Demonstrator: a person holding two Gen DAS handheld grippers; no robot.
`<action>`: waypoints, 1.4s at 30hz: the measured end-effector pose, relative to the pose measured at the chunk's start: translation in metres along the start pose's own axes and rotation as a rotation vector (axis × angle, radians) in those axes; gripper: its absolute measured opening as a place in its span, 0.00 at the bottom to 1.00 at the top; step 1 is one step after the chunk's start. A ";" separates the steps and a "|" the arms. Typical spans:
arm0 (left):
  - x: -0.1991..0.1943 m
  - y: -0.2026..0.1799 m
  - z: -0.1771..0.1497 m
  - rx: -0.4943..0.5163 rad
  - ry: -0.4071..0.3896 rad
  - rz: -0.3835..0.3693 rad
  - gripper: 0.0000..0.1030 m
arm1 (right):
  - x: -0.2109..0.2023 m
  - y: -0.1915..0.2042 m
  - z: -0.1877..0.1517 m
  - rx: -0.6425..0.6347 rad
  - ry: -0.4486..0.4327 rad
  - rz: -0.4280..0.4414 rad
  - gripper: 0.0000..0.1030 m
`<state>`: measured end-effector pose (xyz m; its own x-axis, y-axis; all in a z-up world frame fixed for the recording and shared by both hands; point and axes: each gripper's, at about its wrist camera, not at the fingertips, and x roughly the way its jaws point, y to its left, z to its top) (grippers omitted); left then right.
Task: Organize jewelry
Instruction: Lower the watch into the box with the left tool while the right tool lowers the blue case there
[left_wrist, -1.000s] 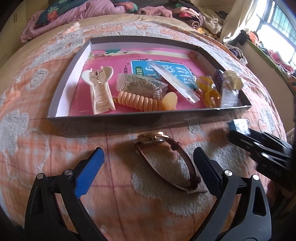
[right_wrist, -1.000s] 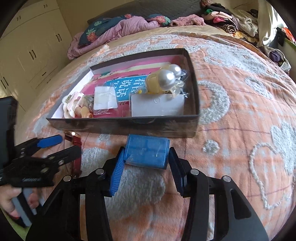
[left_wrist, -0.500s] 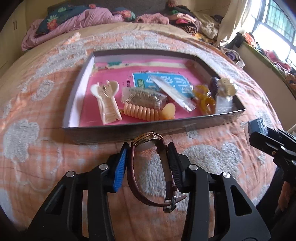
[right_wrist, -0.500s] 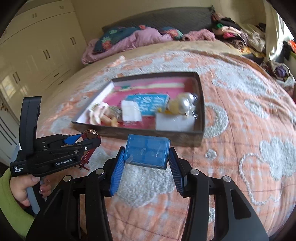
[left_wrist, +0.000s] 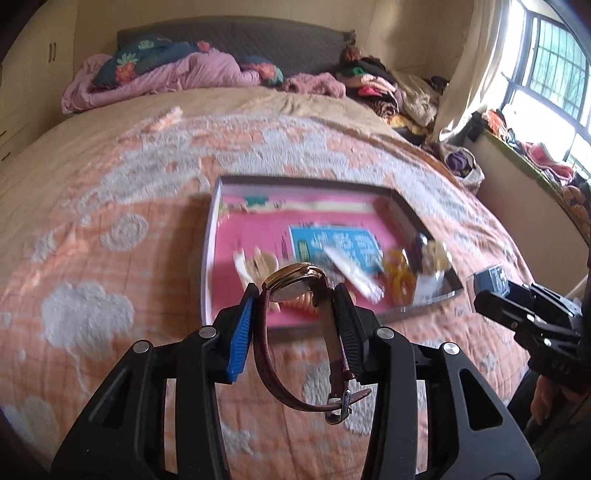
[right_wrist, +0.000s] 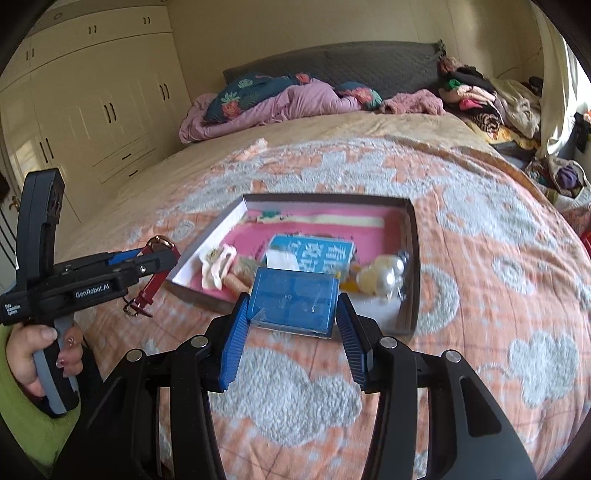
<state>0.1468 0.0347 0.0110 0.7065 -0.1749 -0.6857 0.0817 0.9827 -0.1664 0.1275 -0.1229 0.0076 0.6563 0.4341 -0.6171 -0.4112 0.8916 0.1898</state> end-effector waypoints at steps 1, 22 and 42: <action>0.000 0.000 0.004 0.000 -0.006 -0.003 0.33 | 0.000 0.001 0.003 -0.003 -0.003 0.000 0.44; 0.028 -0.020 0.038 0.036 -0.021 -0.045 0.33 | 0.010 -0.022 0.044 0.002 -0.056 -0.070 0.44; 0.077 -0.019 0.025 0.063 0.073 -0.051 0.36 | 0.073 -0.026 0.030 -0.011 0.091 -0.083 0.44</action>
<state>0.2170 0.0041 -0.0207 0.6477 -0.2268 -0.7273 0.1622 0.9738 -0.1592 0.2051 -0.1105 -0.0199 0.6285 0.3448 -0.6972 -0.3651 0.9223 0.1270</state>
